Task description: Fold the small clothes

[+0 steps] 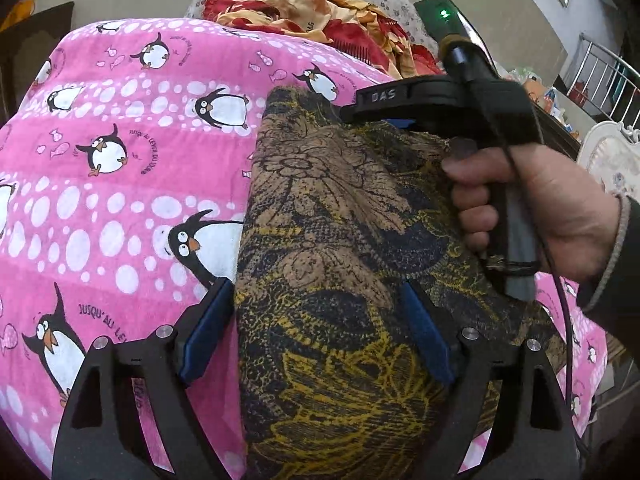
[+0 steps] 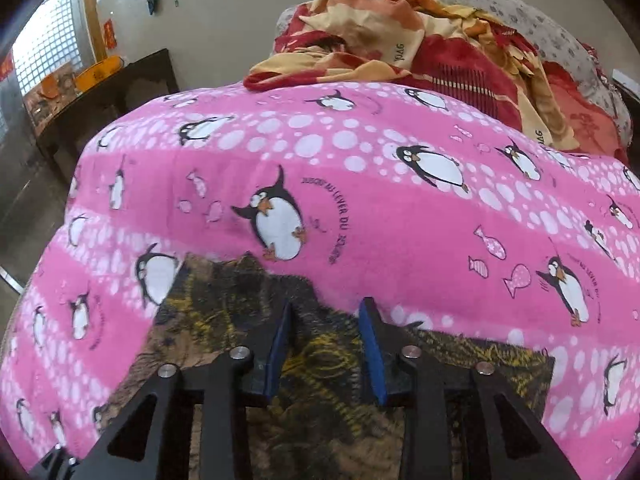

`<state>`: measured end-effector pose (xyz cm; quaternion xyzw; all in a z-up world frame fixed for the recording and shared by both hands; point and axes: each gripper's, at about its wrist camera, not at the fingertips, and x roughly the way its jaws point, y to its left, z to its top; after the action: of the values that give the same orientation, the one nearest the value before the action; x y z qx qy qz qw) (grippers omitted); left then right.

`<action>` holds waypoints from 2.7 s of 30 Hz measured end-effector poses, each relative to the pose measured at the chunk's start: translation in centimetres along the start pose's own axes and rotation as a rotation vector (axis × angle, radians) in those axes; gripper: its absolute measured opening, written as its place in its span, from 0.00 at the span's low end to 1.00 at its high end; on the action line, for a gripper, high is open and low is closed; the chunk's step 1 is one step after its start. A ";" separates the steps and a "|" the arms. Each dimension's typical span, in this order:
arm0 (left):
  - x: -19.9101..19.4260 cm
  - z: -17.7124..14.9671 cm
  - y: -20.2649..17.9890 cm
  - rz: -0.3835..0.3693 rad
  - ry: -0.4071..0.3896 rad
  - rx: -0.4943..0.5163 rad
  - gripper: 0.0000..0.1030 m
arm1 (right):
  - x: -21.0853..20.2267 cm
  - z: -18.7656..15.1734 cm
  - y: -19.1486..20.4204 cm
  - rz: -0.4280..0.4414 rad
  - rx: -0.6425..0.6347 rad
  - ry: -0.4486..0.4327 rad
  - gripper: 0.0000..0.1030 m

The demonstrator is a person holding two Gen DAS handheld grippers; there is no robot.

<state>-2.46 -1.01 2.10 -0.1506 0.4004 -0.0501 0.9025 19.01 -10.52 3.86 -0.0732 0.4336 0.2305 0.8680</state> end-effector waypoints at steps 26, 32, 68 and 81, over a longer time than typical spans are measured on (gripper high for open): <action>0.2 0.2 0.1 0.001 0.004 -0.003 0.83 | -9.4 -7.0 -2.3 -0.010 -0.014 -0.078 0.38; 0.2 0.1 0.0 0.001 0.005 -0.005 0.83 | -17.6 -13.6 -1.7 -0.007 -0.017 -0.206 0.46; -5.9 -0.2 -5.4 0.273 0.151 0.026 0.99 | -20.1 -22.2 -2.8 -0.093 0.128 0.060 0.83; -7.5 0.3 -7.4 0.244 0.134 0.051 0.99 | -27.5 -19.3 0.4 -0.172 0.048 -0.072 0.84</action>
<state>-7.08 -6.36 9.93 -0.0740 0.4738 0.0399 0.8766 -9.28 -25.75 13.70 -0.0808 0.3998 0.1472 0.9011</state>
